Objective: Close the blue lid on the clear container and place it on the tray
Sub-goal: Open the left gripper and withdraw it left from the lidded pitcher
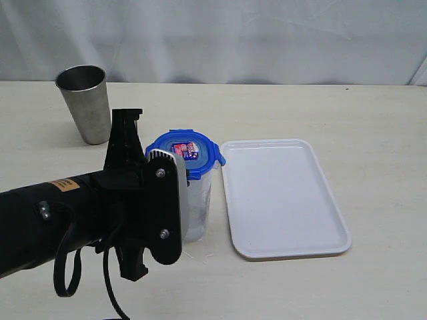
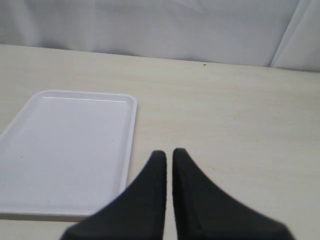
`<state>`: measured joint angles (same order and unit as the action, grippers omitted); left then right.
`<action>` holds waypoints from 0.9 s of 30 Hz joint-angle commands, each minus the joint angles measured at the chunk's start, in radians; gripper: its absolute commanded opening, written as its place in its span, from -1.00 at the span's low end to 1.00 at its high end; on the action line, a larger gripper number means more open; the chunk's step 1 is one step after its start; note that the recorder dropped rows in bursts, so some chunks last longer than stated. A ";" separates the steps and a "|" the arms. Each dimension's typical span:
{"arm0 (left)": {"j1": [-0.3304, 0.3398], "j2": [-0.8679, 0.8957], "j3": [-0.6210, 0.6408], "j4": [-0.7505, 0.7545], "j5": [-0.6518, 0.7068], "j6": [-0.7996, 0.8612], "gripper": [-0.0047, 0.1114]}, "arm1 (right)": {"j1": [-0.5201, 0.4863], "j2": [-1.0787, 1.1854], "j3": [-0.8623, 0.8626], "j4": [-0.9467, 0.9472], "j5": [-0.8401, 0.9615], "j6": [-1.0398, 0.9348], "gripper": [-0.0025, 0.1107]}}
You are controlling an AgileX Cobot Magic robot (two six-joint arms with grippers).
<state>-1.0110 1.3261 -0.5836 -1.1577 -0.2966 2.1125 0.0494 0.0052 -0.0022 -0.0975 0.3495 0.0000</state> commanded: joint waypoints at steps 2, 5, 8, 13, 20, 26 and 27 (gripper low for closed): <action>-0.002 -0.007 0.005 -0.013 -0.012 0.031 -0.57 | -0.003 -0.005 0.002 0.008 -0.003 0.000 -0.88; -0.002 -0.007 0.005 -0.024 -0.017 0.031 -0.20 | -0.003 -0.005 0.002 0.008 -0.003 0.000 -0.88; -0.002 -0.007 0.005 -0.066 -0.043 0.031 0.02 | -0.003 -0.005 0.002 0.008 -0.003 0.000 -0.88; -0.002 -0.007 0.005 -0.112 -0.065 0.031 0.11 | -0.003 -0.005 0.002 0.008 -0.003 0.000 -0.88; -0.002 -0.089 0.005 -0.265 -0.062 0.031 0.11 | -0.003 -0.005 0.002 0.008 -0.003 0.000 -0.88; -0.002 -0.177 0.024 -0.564 -0.096 0.031 0.10 | -0.003 -0.005 0.002 0.008 -0.003 0.000 -0.88; -0.002 -0.177 0.024 -0.577 -0.112 0.029 0.09 | -0.003 -0.005 0.002 0.008 -0.003 0.000 -0.88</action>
<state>-1.0110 1.1607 -0.5627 -1.6678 -0.3739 2.1125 0.0494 0.0052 -0.0022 -0.0975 0.3495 0.0000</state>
